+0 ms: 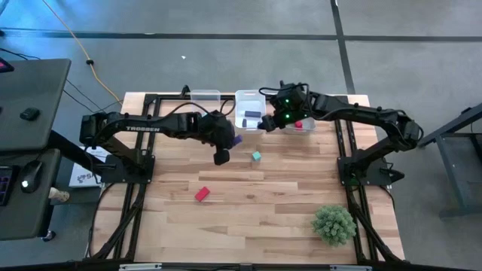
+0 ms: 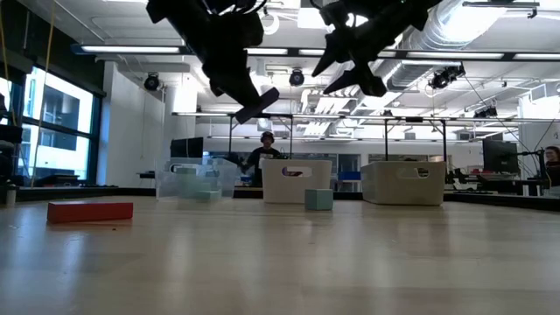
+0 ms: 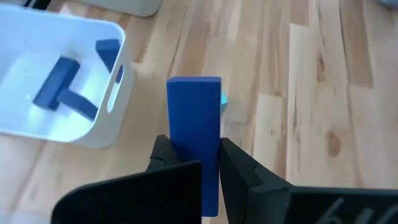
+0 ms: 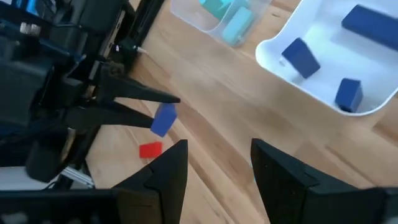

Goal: Sort & place blocks by color
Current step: Put the blue block into the white bin

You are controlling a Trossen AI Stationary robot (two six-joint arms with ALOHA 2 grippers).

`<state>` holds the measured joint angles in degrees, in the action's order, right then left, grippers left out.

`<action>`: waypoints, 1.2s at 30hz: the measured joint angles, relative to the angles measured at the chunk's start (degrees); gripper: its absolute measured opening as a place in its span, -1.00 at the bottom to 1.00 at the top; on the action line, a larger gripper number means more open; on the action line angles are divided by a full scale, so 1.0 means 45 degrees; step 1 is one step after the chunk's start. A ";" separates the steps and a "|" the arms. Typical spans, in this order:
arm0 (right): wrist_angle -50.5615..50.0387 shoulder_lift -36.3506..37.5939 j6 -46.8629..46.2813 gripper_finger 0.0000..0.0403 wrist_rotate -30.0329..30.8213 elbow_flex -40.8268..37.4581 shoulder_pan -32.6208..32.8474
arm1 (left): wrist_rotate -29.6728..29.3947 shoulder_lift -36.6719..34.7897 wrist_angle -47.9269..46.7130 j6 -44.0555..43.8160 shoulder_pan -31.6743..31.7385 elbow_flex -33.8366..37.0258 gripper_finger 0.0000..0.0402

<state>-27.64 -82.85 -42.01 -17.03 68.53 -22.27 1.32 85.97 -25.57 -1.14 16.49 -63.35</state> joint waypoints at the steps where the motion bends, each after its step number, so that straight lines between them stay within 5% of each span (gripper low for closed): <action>1: 0.0010 0.0000 -0.0130 -0.17 -0.0001 0.0000 0.0060 | 0.0004 0.0000 -0.0045 0.0425 0.0000 0.0000 -1.00; 16: 0.0838 0.0000 -0.4678 0.09 0.1407 0.0000 0.1689 | -0.0010 0.0000 -0.0885 0.4680 -0.0223 0.0000 -1.00; 36: 0.2162 -0.1309 -0.6508 0.09 0.2879 -0.0010 0.3757 | -0.1736 0.0005 -0.0022 0.4741 -0.2031 -0.0010 -1.00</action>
<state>-17.91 -88.74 -71.30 -4.08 68.49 -5.37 -6.49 86.00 -25.67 20.19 7.35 -63.40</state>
